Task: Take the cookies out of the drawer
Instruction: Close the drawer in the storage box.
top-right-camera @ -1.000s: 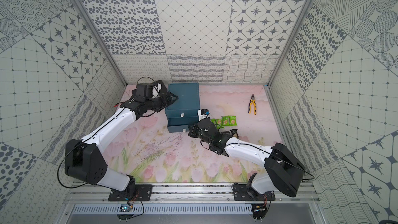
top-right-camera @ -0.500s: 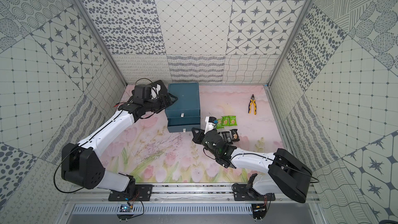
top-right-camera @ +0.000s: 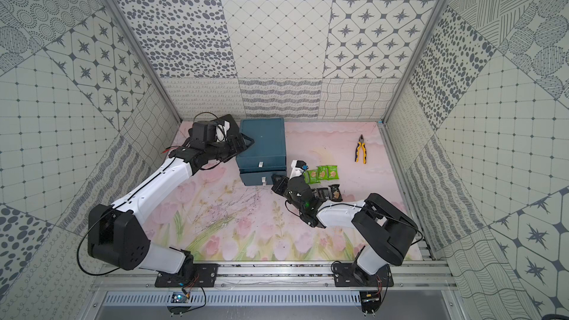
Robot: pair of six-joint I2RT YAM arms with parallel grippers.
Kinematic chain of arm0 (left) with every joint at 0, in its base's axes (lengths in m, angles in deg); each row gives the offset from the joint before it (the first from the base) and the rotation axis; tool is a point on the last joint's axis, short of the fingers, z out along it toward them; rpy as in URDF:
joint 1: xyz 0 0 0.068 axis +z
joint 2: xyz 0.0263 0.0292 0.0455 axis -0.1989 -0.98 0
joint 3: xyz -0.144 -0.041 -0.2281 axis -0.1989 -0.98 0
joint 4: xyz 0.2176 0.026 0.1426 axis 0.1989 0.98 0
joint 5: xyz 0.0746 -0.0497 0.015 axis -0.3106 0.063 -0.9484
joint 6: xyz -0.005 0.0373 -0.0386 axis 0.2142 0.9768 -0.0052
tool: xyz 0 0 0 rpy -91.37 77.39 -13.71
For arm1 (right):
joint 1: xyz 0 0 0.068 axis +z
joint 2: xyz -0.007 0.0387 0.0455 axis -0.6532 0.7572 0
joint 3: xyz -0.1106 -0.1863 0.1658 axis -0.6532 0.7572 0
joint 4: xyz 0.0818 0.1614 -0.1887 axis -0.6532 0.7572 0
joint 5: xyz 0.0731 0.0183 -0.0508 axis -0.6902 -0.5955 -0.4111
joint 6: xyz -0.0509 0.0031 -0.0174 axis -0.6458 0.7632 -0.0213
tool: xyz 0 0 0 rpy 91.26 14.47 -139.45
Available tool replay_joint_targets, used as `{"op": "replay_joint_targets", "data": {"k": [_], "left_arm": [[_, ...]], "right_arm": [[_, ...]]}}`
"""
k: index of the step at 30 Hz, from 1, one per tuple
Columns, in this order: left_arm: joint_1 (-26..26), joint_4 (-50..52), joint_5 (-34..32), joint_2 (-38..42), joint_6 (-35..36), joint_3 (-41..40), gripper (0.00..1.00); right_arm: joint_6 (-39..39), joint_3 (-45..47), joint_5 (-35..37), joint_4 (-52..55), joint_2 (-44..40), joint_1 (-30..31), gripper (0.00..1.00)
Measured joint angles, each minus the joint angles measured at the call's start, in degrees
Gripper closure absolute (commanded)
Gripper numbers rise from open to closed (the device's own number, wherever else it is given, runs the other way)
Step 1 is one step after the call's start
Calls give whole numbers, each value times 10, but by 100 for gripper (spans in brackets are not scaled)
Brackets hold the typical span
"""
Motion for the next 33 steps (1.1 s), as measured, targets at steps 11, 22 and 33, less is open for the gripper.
{"op": "replay_joint_targets", "data": {"k": [11, 22, 33], "left_arm": [[0, -2, 3, -5, -2, -10, 1], [0, -2, 7, 3, -3, -21, 1], [0, -2, 13, 27, -10, -36, 1]], "right_arm": [[44, -23, -22, -117, 110, -7, 93], [39, -14, 28, -118, 102, 32, 41], [71, -5, 56, -176, 170, 60, 45]]}}
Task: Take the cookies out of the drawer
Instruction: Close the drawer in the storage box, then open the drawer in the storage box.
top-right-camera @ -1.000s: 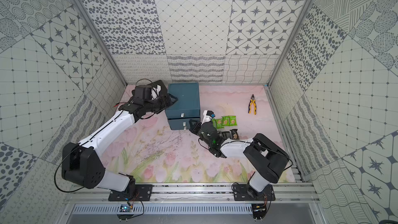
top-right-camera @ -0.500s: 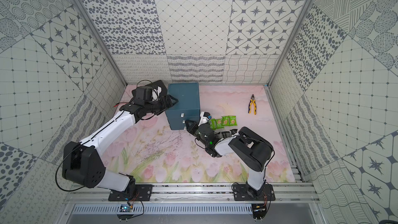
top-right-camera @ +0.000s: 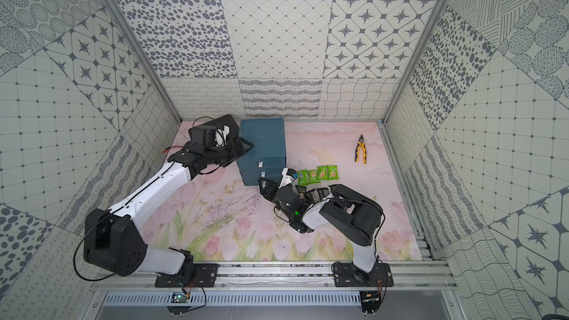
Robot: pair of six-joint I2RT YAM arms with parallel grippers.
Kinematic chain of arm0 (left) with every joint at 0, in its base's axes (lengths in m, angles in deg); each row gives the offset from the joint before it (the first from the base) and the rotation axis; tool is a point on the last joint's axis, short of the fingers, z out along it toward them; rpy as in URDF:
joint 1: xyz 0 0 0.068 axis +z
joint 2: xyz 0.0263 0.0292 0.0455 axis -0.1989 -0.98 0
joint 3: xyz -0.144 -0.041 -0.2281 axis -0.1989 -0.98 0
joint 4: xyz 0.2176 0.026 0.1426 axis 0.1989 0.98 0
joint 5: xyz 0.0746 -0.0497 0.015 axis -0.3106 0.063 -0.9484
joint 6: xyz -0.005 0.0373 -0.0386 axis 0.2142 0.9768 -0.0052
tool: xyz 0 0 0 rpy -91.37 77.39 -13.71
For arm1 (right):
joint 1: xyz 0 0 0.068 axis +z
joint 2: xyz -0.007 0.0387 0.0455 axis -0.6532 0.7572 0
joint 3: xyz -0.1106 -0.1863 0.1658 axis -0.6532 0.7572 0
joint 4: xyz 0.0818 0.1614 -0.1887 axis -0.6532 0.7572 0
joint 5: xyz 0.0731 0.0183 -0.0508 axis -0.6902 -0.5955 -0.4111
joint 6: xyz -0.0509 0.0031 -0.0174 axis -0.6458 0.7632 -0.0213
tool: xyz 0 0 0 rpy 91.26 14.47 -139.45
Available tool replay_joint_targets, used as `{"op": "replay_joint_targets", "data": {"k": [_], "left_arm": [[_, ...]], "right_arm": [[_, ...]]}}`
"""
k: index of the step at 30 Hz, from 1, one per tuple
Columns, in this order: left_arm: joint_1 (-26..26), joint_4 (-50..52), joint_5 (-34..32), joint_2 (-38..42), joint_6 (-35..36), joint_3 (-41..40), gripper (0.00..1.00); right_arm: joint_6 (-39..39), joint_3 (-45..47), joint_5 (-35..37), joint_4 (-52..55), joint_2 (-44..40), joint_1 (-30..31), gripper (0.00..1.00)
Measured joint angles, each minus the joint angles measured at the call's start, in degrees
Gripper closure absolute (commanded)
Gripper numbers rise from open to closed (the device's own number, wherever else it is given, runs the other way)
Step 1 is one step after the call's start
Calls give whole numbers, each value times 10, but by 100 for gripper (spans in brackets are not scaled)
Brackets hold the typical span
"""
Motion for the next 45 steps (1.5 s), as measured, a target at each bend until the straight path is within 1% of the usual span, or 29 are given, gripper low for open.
{"op": "replay_joint_targets", "data": {"k": [3, 7, 11, 18, 28, 45], "left_arm": [[0, 0, 0, 4, 0, 0, 1], [0, 0, 0, 9, -2, -1, 1], [0, 0, 0, 13, -2, -3, 1], [0, 1, 1, 18, -2, -4, 1], [0, 0, 3, 19, -2, -7, 1], [0, -1, 12, 19, -2, -26, 1]], "right_arm": [[16, 2, 4, -13, 26, -1, 47], [31, 2, 10, -25, 39, -1, 52], [39, 1, 16, -37, 51, -2, 54], [49, -3, 21, -39, 71, -4, 57], [51, -20, 23, -52, 98, -10, 58], [71, -48, 28, -52, 128, -20, 67]]}}
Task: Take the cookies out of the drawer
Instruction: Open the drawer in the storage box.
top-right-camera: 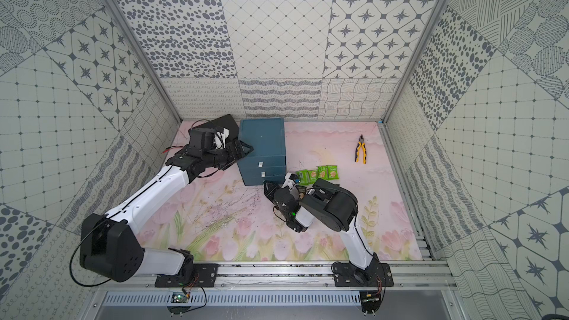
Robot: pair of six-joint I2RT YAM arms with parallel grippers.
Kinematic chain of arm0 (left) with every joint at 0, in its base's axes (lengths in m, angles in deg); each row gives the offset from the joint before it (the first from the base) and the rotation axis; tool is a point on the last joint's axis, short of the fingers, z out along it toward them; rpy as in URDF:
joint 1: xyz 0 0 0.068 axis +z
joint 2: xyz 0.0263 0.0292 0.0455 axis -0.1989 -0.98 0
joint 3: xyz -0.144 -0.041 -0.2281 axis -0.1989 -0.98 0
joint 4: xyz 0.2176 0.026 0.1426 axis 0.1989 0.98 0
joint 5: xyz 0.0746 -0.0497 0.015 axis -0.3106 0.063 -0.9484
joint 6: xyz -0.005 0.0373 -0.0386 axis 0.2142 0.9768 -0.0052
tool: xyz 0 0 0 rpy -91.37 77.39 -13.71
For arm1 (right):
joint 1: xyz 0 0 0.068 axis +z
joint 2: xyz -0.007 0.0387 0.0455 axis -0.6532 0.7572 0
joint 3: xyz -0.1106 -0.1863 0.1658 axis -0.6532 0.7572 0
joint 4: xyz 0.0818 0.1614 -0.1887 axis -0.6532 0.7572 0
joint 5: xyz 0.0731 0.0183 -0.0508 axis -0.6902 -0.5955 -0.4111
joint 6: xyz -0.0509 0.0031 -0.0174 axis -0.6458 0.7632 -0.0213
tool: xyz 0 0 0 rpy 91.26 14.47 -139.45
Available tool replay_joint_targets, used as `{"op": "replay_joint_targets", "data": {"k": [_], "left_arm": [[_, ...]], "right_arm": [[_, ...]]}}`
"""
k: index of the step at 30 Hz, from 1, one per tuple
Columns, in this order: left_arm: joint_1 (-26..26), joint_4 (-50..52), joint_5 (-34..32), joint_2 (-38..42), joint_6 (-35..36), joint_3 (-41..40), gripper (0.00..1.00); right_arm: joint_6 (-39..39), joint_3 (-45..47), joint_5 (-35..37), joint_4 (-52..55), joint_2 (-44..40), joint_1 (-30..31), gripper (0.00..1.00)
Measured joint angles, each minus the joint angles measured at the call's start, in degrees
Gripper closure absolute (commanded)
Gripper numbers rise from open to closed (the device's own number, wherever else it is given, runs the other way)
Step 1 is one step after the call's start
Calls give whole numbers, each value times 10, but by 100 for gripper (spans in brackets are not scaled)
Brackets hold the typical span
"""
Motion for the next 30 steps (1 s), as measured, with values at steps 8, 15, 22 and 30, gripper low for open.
{"op": "replay_joint_targets", "data": {"k": [8, 15, 22, 30], "left_arm": [[0, 0, 0, -3, 0, -3, 1], [0, 0, 0, -3, 0, -4, 1], [0, 0, 0, -3, 0, -4, 1], [-2, 1, 2, 7, -1, -4, 1]], "right_arm": [[9, -7, -1, -8, 3, -2, 84], [8, -8, -2, -17, 3, -2, 99], [4, -5, -7, 1, -9, -2, 100], [-26, 33, -23, 64, -71, 12, 100]]}}
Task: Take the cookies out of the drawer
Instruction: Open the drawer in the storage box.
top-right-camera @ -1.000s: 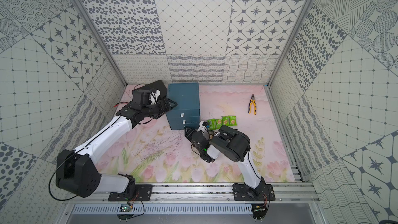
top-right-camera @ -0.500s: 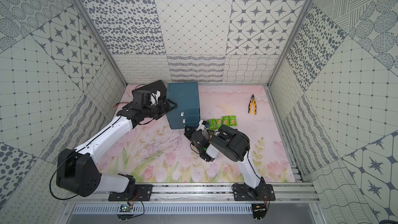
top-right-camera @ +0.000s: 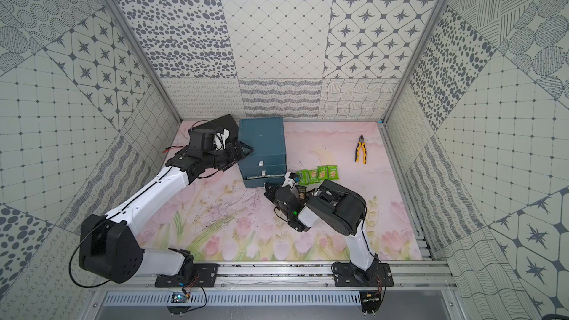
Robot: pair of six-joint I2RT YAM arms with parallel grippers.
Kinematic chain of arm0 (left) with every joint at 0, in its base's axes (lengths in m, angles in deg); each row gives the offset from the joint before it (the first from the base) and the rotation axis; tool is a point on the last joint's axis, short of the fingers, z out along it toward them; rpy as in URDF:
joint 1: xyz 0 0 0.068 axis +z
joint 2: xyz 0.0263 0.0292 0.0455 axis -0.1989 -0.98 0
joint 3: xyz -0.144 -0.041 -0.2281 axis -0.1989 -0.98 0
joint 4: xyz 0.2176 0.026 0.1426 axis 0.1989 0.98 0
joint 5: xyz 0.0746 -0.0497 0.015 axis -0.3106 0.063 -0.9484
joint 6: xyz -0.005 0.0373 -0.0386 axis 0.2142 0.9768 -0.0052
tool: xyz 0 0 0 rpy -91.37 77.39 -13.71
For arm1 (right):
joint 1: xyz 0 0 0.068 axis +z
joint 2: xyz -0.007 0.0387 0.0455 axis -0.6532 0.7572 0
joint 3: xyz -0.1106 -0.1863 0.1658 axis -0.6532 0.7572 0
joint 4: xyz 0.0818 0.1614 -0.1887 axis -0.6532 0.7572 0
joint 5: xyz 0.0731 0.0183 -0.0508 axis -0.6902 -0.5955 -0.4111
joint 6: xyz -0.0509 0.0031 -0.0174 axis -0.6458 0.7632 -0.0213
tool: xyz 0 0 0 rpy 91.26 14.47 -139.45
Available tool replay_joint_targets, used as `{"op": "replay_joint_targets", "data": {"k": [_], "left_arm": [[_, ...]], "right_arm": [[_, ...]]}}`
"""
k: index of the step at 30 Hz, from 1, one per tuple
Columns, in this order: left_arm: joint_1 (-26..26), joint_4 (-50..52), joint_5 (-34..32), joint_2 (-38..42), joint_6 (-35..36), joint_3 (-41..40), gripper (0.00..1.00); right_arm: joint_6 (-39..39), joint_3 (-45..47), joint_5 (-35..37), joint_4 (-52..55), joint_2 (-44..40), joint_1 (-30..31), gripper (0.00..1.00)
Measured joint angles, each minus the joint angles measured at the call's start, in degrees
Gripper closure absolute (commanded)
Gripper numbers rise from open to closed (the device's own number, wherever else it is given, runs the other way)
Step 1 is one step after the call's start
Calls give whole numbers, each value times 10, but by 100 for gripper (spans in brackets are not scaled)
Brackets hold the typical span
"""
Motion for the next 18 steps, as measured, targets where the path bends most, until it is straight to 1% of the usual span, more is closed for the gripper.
{"op": "replay_joint_targets", "data": {"k": [8, 18], "left_arm": [[-11, 3, -8, 14, 0, 0, 1], [-28, 5, -28, 42, 0, -11, 1]], "right_arm": [[-34, 33, 15, 64, -64, 38, 100], [-37, 69, 52, 113, -110, 94, 100]]}}
